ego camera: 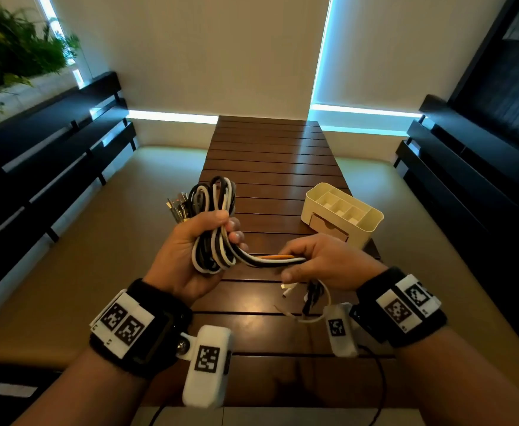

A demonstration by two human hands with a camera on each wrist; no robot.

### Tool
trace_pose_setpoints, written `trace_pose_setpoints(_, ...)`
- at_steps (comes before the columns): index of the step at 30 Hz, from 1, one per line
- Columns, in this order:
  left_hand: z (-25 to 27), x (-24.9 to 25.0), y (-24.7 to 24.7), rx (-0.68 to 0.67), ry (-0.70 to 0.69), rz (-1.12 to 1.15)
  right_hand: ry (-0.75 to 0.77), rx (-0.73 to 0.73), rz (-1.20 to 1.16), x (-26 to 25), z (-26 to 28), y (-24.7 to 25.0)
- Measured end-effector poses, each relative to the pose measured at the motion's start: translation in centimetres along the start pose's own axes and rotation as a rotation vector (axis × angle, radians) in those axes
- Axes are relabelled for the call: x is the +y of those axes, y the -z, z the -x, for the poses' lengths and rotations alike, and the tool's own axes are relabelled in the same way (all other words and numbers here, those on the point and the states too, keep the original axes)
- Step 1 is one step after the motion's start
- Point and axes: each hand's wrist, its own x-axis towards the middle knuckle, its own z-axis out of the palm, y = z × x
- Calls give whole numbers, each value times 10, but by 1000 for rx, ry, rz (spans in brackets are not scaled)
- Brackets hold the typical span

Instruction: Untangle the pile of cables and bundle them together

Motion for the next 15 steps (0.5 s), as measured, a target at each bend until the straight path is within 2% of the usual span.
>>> trace_pose_setpoints(5, 0, 0, 9, 8, 117, 39, 100, 31, -25, -10, 1, 15)
trace_pose_setpoints(10, 1, -8, 5, -47, 269, 59, 158, 12, -332, -19, -7, 23)
trace_pose_setpoints(15, 2, -16, 7, -134, 403, 101, 97, -9, -232, -24, -12, 21)
